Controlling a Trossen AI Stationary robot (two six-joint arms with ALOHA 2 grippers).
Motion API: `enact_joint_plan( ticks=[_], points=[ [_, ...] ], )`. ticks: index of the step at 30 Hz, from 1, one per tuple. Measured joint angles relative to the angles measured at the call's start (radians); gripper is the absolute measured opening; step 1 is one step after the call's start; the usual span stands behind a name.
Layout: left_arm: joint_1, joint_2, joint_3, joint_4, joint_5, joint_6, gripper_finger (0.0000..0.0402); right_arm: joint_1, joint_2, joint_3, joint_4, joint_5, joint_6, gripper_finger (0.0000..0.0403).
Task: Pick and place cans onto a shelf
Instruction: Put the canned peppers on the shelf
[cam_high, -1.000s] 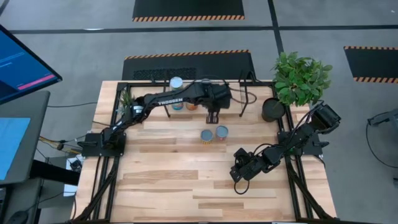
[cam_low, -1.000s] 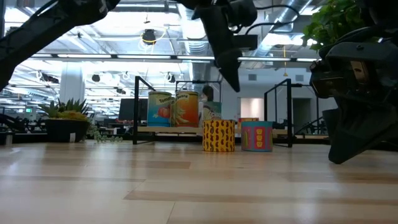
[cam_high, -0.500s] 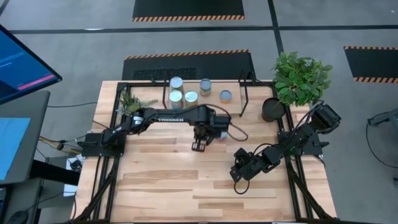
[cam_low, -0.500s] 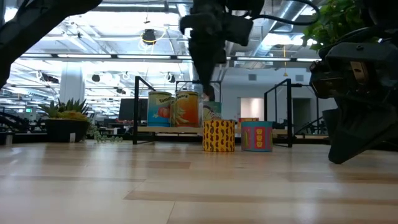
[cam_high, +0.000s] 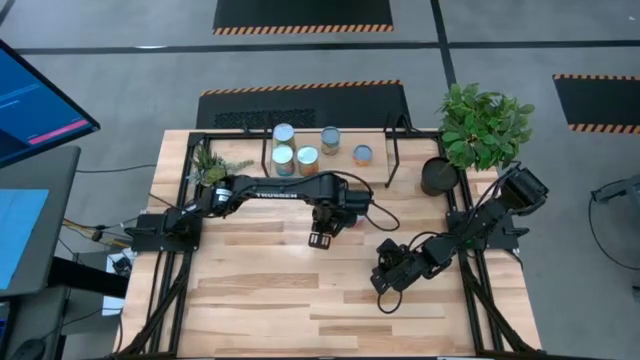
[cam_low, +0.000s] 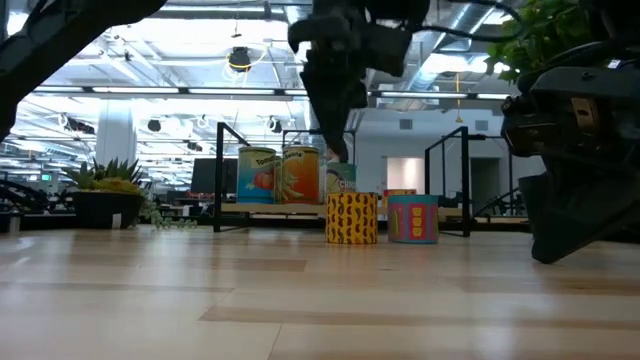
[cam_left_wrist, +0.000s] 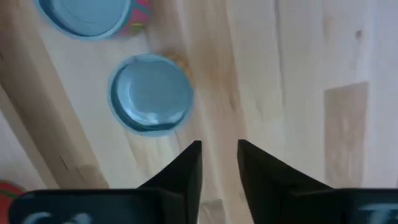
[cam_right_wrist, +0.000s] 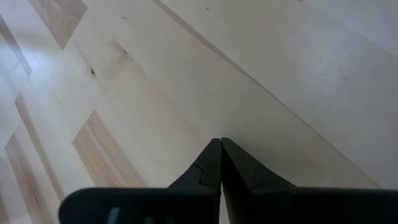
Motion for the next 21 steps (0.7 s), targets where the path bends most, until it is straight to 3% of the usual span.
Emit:
enact_joint_plan(
  ticks=[3, 10, 21],
  points=[
    [0.007, -0.001, -0.062, 0.098, 0.000, 0.021, 0.0133, 0.001, 0.000, 0.000, -0.006, 0.000, 0.000, 0.0028],
    [0.018, 0.000, -0.174, 0.147, -0.005, 0.003, 0.0197, 0.001, 0.000, 0.000, -0.006, 0.000, 0.000, 0.0025],
    [0.014, -0.007, -0.263, 0.335, -0.096, -0.026, 0.0204, 0.001, 0.000, 0.000, -0.014, -0.003, -0.025, 0.0027]
  ],
)
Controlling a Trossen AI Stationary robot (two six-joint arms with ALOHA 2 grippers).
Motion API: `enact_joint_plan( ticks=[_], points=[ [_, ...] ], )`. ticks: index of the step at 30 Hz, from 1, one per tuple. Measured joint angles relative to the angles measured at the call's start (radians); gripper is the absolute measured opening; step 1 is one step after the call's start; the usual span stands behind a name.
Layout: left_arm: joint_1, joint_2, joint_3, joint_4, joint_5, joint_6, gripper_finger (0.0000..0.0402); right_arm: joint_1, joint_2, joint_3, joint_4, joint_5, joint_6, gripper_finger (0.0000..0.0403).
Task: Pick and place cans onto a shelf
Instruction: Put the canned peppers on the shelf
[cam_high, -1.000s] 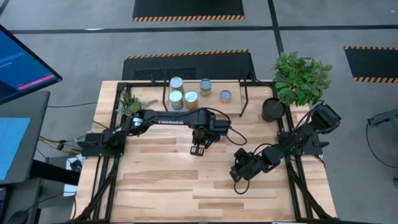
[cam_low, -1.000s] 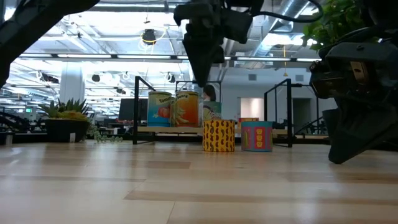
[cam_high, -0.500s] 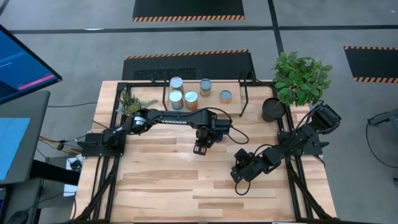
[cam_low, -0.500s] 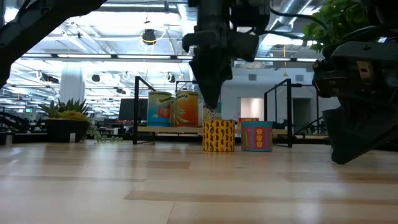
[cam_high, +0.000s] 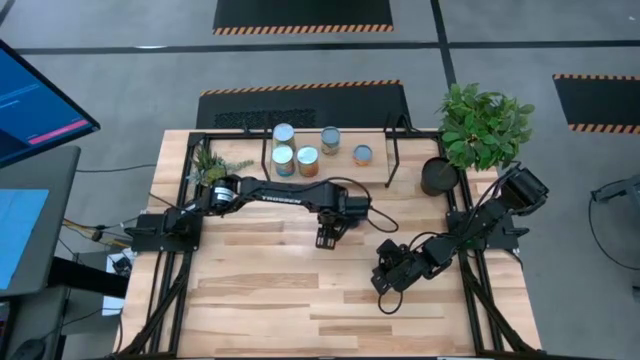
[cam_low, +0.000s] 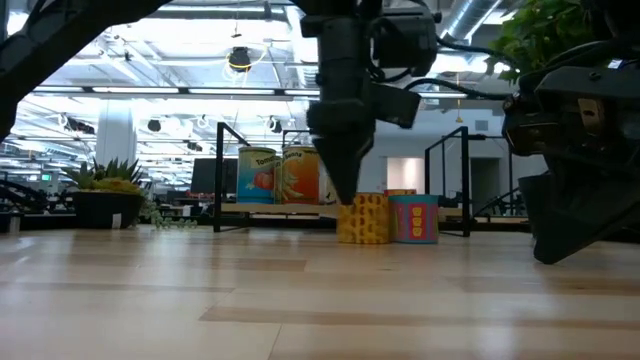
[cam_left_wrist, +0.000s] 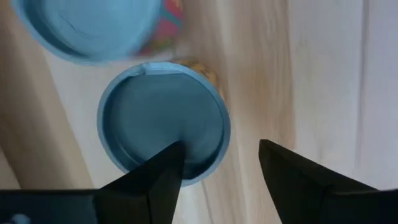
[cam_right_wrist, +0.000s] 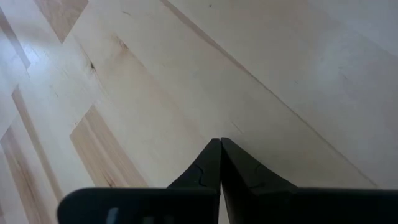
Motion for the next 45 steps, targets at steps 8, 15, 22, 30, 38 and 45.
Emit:
enact_joint_plan(
  ticks=[8, 15, 22, 30, 38, 45],
  points=[
    [0.002, 0.004, 0.003, 0.048, -0.049, 0.004, 0.0076, 0.000, 0.000, 0.000, -0.003, -0.001, 0.000, 0.0028],
    [-0.002, 0.004, 0.013, 0.020, -0.050, 0.054, 0.0003, 0.000, 0.000, 0.000, -0.004, -0.002, 0.000, 0.0025],
    [-0.007, 0.009, 0.170, -0.132, -0.089, 0.106, 0.0001, 0.000, 0.000, 0.001, -0.014, 0.000, 0.000, 0.0027],
    [0.072, 0.005, 0.274, -0.074, -0.129, 0.224, 0.0000, 0.000, 0.000, 0.001, -0.014, 0.000, 0.000, 0.0025],
    [0.177, 0.025, 0.277, -0.041, -0.164, 0.292, 0.0000, 0.000, 0.001, 0.000, 0.005, -0.002, 0.008, 0.0028],
    [0.230, 0.031, 0.277, -0.041, -0.132, 0.318, 0.0000, 0.000, 0.001, -0.001, 0.008, -0.004, 0.008, 0.0026]
  ],
)
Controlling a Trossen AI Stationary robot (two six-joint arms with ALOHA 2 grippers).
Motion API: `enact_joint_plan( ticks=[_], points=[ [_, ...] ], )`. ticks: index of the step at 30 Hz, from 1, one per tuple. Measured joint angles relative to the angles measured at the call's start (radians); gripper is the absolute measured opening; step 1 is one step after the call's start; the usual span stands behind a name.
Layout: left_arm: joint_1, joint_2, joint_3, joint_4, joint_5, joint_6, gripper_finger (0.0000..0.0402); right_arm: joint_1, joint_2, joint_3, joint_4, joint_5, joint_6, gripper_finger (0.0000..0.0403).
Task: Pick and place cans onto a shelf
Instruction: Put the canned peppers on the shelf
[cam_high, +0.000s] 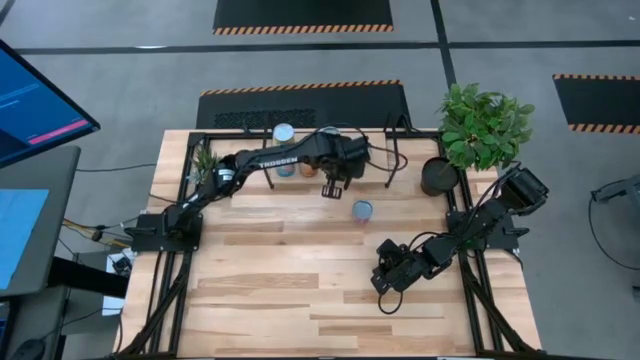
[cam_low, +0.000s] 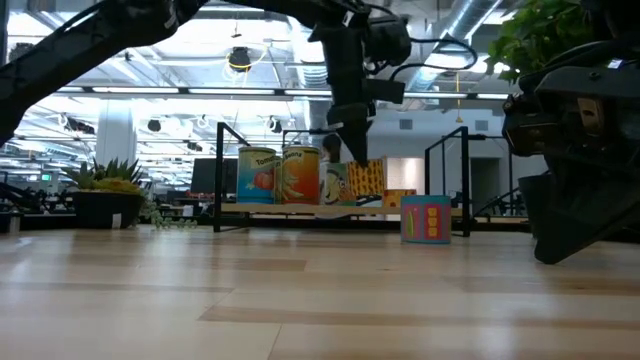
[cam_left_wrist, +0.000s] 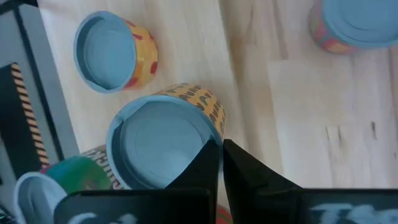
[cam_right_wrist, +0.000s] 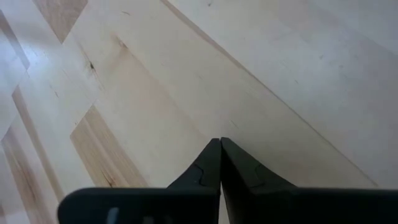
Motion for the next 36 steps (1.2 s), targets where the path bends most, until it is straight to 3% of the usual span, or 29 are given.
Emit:
enact_joint_plan(
  ticks=[16, 25, 31, 36],
  points=[
    [0.010, 0.022, 0.001, 0.040, -0.008, 0.040, 0.0005, 0.000, 0.000, 0.000, 0.003, -0.001, 0.000, 0.0028],
    [0.013, 0.022, 0.001, 0.053, -0.019, 0.054, 0.0048, 0.000, 0.000, 0.000, 0.004, -0.001, 0.000, 0.0027],
    [0.015, 0.021, 0.002, 0.052, -0.080, 0.054, 0.0086, 0.000, 0.000, 0.000, 0.004, -0.001, -0.001, 0.0028],
    [0.005, -0.034, 0.002, 0.055, -0.073, 0.010, 0.0107, 0.000, 0.000, 0.000, 0.005, -0.001, -0.005, 0.0025]
  ],
)
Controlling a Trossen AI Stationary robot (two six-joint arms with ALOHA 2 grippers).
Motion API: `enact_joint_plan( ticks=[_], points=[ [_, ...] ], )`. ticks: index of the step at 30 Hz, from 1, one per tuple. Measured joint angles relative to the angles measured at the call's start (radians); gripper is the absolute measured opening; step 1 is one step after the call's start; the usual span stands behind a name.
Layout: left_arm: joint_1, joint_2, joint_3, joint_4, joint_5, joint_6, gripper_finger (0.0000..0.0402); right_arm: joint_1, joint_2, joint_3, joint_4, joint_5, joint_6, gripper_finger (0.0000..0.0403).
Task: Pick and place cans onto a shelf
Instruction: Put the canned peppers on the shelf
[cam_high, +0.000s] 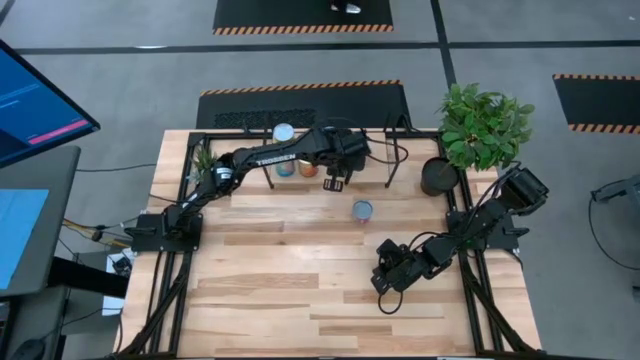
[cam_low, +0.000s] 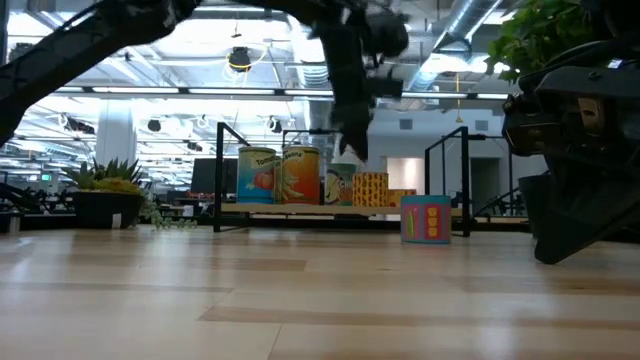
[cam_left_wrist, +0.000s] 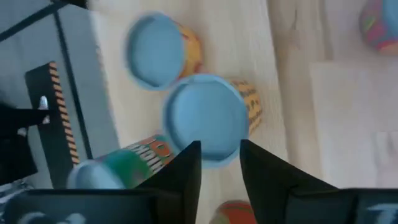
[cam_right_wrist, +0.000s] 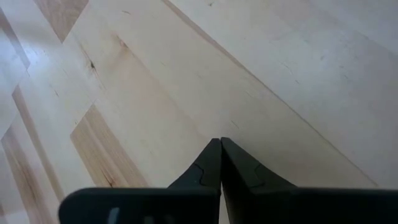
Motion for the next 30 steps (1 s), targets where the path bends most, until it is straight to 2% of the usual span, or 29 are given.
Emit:
enact_joint_plan(
  ticks=[2, 5, 8, 11, 14, 16, 25, 30],
  points=[
    [-0.010, -0.035, 0.001, -0.012, 0.078, -0.028, 0.0110, 0.000, 0.000, 0.000, 0.000, 0.000, 0.000, 0.0026],
    [-0.023, -0.052, 0.001, -0.046, 0.277, -0.048, 0.0111, 0.000, 0.000, 0.000, 0.000, 0.000, -0.003, 0.0028],
    [-0.034, -0.040, -0.006, -0.100, 0.342, -0.037, 0.0111, 0.000, 0.000, 0.000, 0.000, 0.000, -0.003, 0.0028],
    [-0.048, -0.026, -0.044, -0.090, 0.308, -0.021, 0.0112, 0.000, 0.000, 0.000, 0.001, 0.000, -0.003, 0.0026],
    [-0.057, -0.025, -0.109, 0.030, 0.209, 0.008, 0.0112, 0.000, 0.000, 0.000, 0.003, 0.000, -0.003, 0.0025],
    [-0.058, -0.024, -0.121, 0.026, 0.164, 0.035, 0.0112, 0.000, 0.000, 0.000, 0.005, -0.001, -0.001, 0.0026],
    [-0.034, 0.028, -0.121, 0.008, 0.141, 0.071, 0.0112, 0.001, 0.000, 0.000, 0.009, -0.002, 0.004, 0.0025],
    [-0.030, 0.050, -0.120, 0.035, 0.083, 0.082, 0.0112, 0.005, 0.000, 0.000, 0.011, 0.000, 0.005, 0.0028]
  ],
)
